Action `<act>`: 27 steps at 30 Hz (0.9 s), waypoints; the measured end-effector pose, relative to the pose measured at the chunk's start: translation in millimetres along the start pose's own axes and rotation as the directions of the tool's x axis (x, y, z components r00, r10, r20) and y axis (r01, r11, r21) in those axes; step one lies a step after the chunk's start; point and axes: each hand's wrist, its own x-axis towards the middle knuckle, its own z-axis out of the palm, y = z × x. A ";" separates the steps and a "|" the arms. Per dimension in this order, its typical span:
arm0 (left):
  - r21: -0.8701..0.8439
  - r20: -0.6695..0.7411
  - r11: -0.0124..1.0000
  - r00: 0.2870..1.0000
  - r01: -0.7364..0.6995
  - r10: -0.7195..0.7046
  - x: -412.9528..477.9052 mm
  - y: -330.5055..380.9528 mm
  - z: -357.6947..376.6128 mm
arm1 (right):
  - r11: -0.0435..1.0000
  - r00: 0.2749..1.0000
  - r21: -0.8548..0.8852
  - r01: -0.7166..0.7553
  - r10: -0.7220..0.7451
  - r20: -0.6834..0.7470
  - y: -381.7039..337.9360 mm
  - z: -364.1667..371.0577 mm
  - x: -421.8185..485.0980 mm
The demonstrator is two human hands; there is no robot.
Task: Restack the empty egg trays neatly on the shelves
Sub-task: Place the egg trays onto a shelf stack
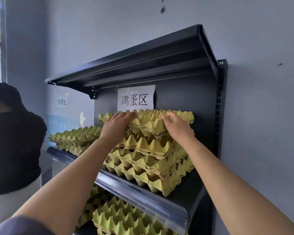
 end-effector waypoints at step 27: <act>-0.221 -0.192 0.928 0.946 -0.299 0.259 3.7 62.2 -27.2 | 0.904 0.863 -0.423 0.056 -0.257 -0.435 35.6 -48.3 -46.6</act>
